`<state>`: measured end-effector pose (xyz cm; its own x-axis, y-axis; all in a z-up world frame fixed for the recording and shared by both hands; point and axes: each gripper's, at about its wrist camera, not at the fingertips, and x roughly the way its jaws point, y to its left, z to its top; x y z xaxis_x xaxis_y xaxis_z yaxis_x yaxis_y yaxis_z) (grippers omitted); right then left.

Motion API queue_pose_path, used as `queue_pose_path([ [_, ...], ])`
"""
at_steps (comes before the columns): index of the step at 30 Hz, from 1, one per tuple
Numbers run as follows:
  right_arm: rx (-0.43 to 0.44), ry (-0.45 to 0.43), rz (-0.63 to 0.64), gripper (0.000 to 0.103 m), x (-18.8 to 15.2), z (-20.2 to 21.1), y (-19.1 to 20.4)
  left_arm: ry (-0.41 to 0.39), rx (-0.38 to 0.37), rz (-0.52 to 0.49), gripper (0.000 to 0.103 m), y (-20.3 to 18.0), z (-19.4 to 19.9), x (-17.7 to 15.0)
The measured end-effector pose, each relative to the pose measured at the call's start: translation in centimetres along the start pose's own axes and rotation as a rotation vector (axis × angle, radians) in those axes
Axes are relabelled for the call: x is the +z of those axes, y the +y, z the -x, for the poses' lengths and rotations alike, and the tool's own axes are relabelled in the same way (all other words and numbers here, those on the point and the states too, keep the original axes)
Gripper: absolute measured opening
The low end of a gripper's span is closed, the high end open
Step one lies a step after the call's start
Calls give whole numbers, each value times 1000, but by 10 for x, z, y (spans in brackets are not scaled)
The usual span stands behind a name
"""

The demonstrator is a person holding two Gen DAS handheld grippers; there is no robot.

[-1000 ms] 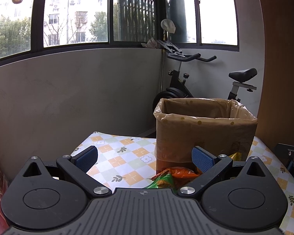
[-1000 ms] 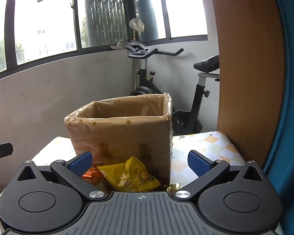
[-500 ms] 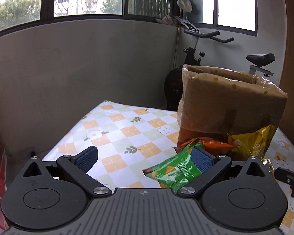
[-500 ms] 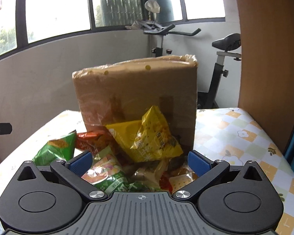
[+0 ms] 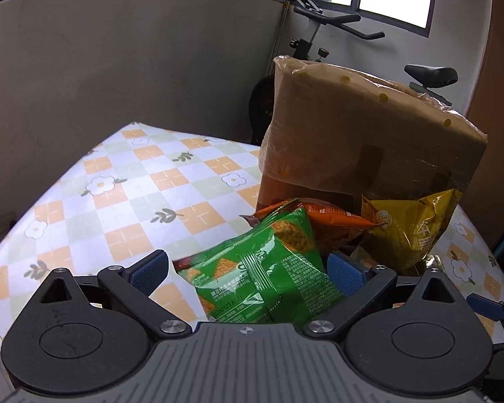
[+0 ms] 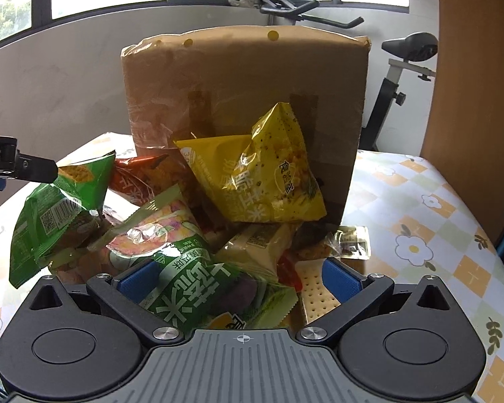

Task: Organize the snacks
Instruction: 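Lower the left tool onto the green chip bag and close on it, then lift the green chip bag with the left tool while the right tool grasps a green cracker bag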

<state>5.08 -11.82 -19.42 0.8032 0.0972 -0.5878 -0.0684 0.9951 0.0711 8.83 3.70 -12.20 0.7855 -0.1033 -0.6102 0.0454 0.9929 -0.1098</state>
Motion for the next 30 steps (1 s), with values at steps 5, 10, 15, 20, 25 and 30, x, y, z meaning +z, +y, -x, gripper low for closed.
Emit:
queue_pose_path([
  [5,21,17,-6,103,-3,-7,-1,45,2,55,102,8,-16,-9],
  [10,31,18,-7,103,-3,-9,0,77,25,52,102,10,-28,-16],
  [15,38,20,-15,103,-4,-10,-2,71,5,90,103,17,-34,-20],
  [20,47,22,-3,103,-4,-10,1,79,-35,88,93,21,-39,-26],
  [25,40,18,4,103,-2,-9,3,31,-13,15,82,16,-29,-24],
  [30,37,8,22,103,0,-4,5,-24,24,11,82,21,-14,-20],
])
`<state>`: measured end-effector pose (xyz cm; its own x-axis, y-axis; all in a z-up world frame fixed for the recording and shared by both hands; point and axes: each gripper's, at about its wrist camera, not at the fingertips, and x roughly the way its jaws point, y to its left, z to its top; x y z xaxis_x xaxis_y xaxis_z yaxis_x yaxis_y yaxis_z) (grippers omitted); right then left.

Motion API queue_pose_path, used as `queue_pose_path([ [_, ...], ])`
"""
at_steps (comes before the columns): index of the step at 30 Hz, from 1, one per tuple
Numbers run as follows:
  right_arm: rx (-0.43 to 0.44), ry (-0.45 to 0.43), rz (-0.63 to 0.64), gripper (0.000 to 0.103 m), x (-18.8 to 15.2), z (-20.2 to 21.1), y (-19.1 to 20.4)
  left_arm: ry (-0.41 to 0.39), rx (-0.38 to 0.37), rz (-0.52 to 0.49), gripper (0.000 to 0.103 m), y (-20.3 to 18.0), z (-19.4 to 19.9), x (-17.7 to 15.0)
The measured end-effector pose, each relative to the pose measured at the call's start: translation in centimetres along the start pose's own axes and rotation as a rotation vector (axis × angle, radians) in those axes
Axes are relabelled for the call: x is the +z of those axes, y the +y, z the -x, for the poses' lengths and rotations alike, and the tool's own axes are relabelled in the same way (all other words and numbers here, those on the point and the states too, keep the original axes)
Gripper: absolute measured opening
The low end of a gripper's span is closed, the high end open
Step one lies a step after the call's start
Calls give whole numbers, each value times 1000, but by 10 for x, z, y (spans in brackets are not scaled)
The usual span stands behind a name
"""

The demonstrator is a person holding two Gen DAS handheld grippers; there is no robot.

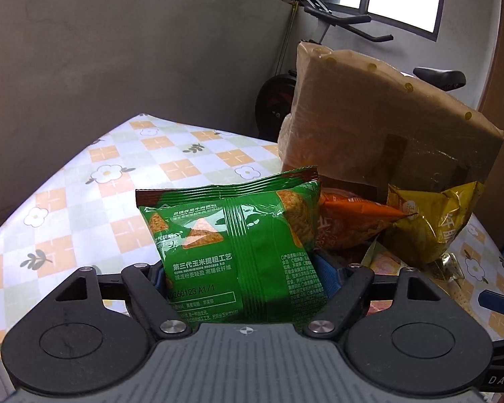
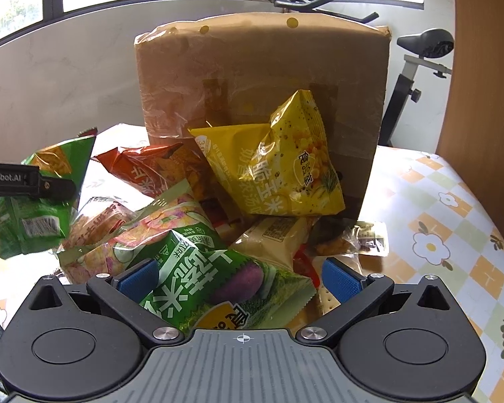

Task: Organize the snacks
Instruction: 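Lift the green chip bag with the left tool while the right tool grasps a green cracker bag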

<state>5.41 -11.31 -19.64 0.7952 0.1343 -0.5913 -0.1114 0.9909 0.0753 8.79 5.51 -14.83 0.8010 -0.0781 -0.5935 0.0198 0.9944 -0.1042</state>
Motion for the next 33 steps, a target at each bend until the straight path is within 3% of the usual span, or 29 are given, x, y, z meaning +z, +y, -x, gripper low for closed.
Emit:
queue_pose_path([
  [5,15,-24,25,103,3,8,4,-21,6,-9,82,0,11,0],
  [16,57,10,158,103,-4,9,25,5,-36,-40,82,-5,28,-9],
  [22,133,-10,319,103,-5,12,44,5,-11,-1,82,9,33,-16],
  [29,111,-28,516,103,-9,-8,65,-1,-10,31,82,16,35,-22],
  [33,158,3,482,103,-7,-18,65,-16,-8,38,82,17,37,-24],
])
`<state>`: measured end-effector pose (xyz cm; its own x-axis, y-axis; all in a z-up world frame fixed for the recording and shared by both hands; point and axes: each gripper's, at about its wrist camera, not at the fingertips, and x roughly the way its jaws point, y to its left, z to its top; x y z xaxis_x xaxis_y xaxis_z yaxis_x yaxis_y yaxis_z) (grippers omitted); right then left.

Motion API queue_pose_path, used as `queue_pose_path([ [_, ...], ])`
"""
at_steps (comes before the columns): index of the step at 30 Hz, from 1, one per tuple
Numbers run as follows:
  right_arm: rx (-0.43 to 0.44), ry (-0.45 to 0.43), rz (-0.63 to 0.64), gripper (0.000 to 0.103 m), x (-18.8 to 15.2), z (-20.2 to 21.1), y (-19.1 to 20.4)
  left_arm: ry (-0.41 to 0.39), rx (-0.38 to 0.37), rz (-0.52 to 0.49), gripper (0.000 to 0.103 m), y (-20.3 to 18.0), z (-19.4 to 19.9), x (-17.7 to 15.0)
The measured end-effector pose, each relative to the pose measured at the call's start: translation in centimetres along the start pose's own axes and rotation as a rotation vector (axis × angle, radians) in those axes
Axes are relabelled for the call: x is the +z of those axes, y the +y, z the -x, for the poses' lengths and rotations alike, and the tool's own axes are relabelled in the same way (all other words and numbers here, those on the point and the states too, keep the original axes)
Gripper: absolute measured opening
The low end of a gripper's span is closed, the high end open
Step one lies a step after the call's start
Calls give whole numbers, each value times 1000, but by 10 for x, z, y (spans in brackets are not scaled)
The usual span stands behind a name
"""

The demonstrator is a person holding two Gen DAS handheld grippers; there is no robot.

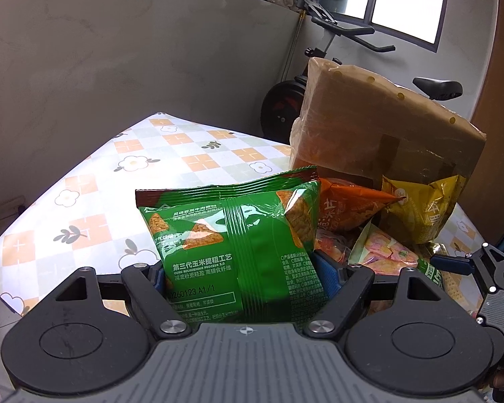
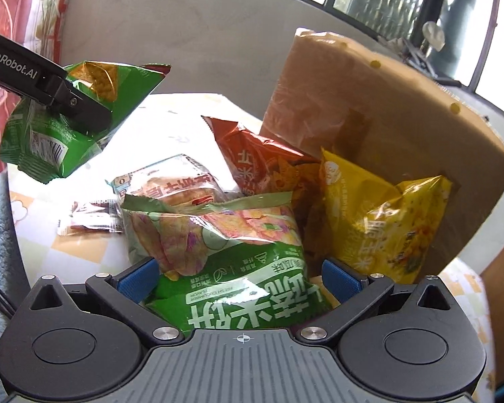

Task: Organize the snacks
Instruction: 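Lift the green chip bag with the left tool while the right tool grasps a green cracker bag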

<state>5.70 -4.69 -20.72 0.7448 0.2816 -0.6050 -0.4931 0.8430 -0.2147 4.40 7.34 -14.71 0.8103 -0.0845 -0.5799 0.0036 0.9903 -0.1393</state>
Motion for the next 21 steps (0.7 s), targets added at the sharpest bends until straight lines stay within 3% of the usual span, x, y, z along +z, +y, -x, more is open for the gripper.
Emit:
queue_pose_path([
  [8,-1,10,-6,103,-10,-15,4,12,10,-1,82,-5,-4,-4],
  [15,-64,-9,-3,103,-17,-18,14,23,13,-14,82,-7,-7,-1],
  [17,-60,-17,-16,99,-18,-15,12,27,17,-10,82,-7,-9,0],
  [19,-70,-31,-26,85,-19,-12,10,29,21,-5,82,-8,-10,1],
  [21,-72,-43,-43,80,-20,-6,7,28,24,-3,82,-9,-10,2],
])
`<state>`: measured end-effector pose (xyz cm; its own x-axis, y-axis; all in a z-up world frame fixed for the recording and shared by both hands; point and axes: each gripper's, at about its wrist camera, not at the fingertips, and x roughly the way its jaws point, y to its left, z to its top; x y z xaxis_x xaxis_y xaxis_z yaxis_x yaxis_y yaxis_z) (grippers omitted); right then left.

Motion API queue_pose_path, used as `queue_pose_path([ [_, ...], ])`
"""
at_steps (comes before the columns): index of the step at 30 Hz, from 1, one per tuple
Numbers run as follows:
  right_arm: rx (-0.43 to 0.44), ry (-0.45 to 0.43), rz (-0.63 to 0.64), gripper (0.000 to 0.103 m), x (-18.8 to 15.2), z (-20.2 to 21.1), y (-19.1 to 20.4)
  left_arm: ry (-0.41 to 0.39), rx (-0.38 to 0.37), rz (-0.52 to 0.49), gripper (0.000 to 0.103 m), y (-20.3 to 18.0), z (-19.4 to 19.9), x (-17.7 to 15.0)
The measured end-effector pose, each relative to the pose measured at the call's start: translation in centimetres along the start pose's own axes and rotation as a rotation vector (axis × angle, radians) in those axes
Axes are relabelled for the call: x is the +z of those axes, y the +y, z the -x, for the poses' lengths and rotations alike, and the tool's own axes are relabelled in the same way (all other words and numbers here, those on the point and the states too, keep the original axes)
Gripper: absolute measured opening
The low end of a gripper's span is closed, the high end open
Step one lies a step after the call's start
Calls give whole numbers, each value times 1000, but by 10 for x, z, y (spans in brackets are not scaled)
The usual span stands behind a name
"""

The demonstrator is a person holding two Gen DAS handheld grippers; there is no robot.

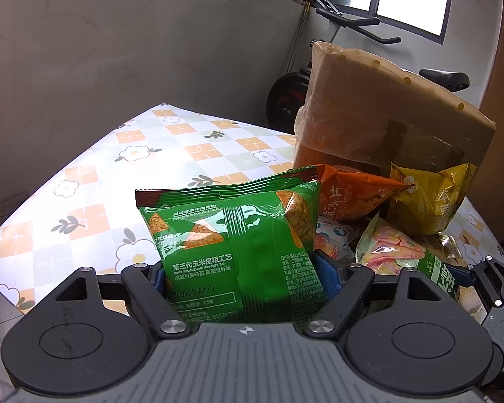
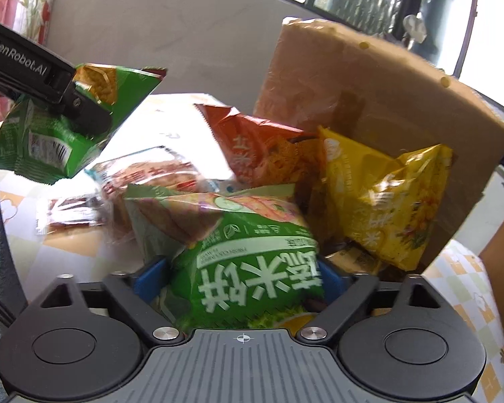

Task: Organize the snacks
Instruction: 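Lift the green chip bag with the left tool while the right tool grasps a green cracker bag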

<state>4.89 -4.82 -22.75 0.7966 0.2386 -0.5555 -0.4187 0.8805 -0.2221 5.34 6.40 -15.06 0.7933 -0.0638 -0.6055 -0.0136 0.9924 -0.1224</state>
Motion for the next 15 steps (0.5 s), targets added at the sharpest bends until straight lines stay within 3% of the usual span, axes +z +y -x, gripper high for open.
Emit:
queue_pose_path([
  [7,15,-26,-71,71,-4,13,-13,-7,-2,-13,82,-3,0,0],
  [15,42,-79,-121,69,-4,33,-20,-21,12,11,82,1,4,-2],
])
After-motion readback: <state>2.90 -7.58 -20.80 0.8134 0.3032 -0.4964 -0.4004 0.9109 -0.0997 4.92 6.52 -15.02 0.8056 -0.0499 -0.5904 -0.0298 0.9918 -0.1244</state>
